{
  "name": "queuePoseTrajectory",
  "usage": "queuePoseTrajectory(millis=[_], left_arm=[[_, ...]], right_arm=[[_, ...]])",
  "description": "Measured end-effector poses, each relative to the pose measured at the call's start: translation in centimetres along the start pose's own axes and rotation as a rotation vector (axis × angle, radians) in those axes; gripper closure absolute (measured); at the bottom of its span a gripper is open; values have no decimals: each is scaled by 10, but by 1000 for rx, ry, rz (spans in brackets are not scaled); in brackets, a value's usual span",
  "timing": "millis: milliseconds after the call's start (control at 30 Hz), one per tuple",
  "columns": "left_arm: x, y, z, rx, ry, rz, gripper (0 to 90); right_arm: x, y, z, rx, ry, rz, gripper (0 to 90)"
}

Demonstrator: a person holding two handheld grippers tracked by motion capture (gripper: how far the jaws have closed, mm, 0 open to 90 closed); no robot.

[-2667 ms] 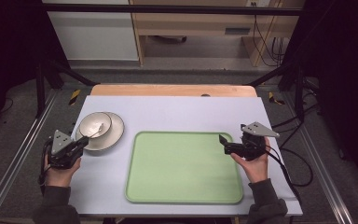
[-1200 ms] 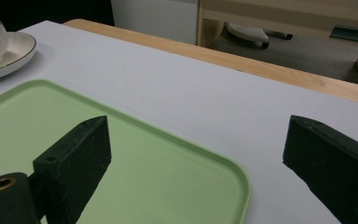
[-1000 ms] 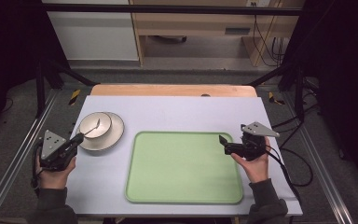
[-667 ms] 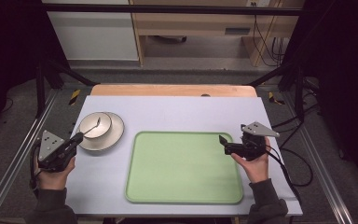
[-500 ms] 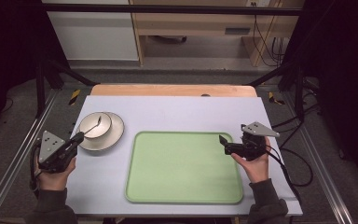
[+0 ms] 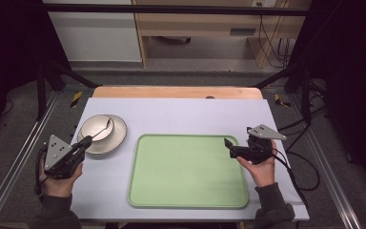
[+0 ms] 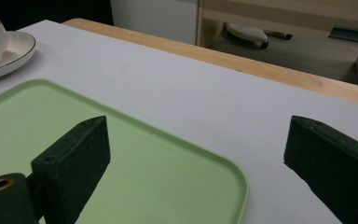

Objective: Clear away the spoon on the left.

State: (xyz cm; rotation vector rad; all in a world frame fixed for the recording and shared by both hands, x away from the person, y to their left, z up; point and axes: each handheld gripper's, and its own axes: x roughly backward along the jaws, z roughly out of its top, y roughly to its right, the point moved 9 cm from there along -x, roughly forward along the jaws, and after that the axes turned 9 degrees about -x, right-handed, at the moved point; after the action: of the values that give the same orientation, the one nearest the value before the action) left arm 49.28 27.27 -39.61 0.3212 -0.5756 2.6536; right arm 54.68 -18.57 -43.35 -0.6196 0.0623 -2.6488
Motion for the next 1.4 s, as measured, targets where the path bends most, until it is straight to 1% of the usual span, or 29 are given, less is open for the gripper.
queuePoseTrajectory(millis=[200,233,267,467,633,933,967,1067,1100,1133,1400], left_arm=[[-3,10,3,-14,-1,-26,893],[-4,14,3,-19,-2,-33,893],[-4,14,3,-19,-2,-33,893],[-6,23,6,-39,0,-51,893],[-9,31,6,-53,-10,-70,893],[-13,41,6,-72,-15,-93,893],[-14,42,7,-84,-6,-93,893],[-15,46,8,-88,-4,-100,893],[-15,48,7,-81,-15,-107,893],[-15,49,7,-82,-15,-109,893],[-19,61,7,-107,-24,-135,893]], right_arm=[[1,1,1,-1,5,-5,68],[2,1,2,6,7,-6,65],[2,1,2,6,7,-6,65],[2,2,2,4,5,-8,63],[2,2,2,3,5,-8,63],[2,2,1,5,0,-10,62],[2,2,1,3,0,-10,62],[2,2,1,2,-1,-9,62],[2,2,1,4,-1,-11,62],[2,2,1,4,-1,-11,62],[2,2,1,2,-5,-11,62]])
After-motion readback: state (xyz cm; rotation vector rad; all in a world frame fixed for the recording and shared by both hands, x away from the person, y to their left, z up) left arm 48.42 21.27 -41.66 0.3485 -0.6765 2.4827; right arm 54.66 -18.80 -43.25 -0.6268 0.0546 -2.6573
